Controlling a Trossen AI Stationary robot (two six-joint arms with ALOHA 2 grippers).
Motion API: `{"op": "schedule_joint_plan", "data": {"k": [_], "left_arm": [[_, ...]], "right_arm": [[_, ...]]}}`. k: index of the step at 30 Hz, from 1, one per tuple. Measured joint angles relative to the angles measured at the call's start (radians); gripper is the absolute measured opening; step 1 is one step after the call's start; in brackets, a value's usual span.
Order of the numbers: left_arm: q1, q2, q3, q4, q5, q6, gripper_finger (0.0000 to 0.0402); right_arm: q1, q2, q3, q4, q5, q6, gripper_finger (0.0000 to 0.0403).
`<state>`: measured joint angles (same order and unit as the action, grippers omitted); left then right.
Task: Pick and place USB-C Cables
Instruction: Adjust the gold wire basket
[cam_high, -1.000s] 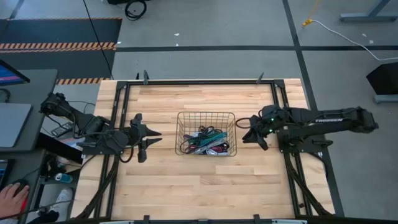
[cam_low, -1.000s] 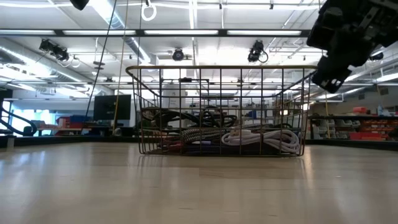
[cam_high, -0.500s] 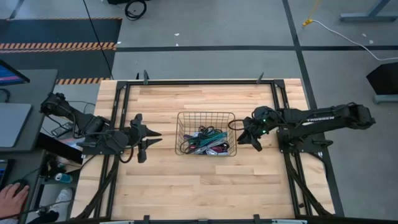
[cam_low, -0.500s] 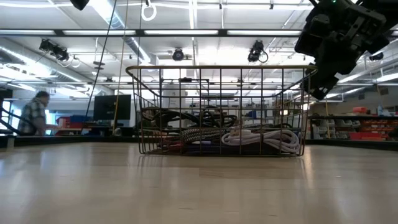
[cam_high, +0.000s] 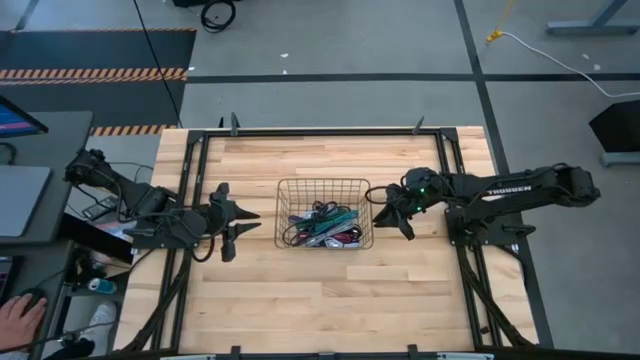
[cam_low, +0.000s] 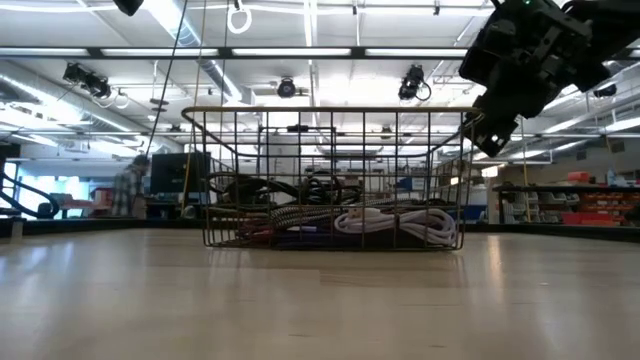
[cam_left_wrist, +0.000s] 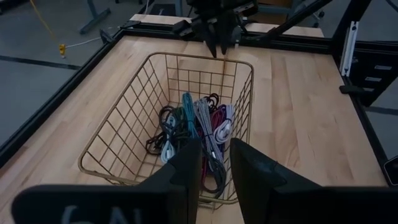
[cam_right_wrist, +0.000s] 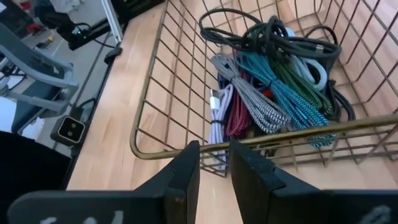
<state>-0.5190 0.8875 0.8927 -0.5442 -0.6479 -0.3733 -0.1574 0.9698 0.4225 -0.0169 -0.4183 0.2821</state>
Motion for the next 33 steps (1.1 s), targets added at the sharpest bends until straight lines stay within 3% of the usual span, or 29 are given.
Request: {"op": "schedule_joint_plan", "data": {"k": [19, 25, 33], "left_arm": [[0.000, 0.000, 0.000, -0.004, 0.000, 0.002, 0.0089], [0.001, 0.000, 0.000, 0.000, -0.002, 0.062, 0.0089], [0.032, -0.033, 0.000, 0.005, -0.002, 0.139, 0.0089]], "right_arm": [[-0.080, -0.138, 0.016, -0.073, -0.091, -0.016, 0.0093], [-0.097, -0.235, 0.136, -0.114, -0.101, -0.107, 0.0093], [-0.105, -0.303, 0.418, -0.404, -0.035, -0.287, 0.0093]]}}
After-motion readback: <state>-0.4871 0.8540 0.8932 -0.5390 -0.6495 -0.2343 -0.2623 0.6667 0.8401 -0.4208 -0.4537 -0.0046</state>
